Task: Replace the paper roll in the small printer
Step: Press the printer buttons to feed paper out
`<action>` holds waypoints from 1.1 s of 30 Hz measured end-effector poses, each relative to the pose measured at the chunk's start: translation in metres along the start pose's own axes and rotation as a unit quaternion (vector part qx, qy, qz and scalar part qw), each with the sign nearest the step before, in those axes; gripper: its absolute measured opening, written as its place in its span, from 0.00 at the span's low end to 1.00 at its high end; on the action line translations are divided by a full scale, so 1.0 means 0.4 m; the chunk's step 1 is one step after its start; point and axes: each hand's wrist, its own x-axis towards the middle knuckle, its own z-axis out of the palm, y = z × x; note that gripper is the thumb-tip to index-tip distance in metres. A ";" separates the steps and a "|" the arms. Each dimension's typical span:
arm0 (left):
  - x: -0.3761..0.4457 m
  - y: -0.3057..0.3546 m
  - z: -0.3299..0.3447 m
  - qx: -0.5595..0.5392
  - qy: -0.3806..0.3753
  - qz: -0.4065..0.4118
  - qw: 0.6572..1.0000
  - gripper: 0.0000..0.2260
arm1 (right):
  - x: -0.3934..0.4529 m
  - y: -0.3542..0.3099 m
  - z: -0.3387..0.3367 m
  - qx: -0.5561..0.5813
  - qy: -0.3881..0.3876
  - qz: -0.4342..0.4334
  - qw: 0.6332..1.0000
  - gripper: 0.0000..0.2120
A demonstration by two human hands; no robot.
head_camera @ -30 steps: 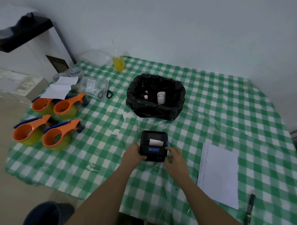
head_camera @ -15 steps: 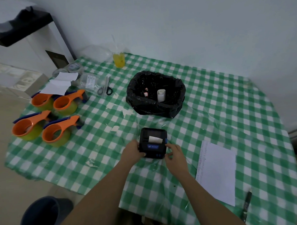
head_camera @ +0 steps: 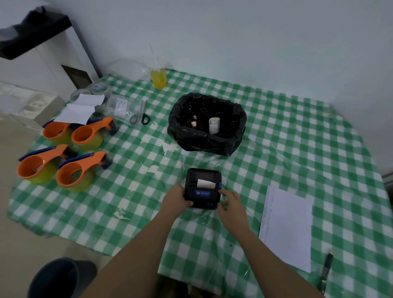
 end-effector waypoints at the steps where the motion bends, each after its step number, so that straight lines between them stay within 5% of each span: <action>1: 0.000 0.001 0.000 0.000 0.000 0.001 1.000 0.16 | 0.000 -0.001 0.000 0.000 0.000 0.001 1.000 0.18; 33: 0.007 -0.002 -0.001 0.013 -0.007 0.007 1.000 0.17 | 0.008 -0.010 0.002 -0.006 0.002 0.003 1.000 0.16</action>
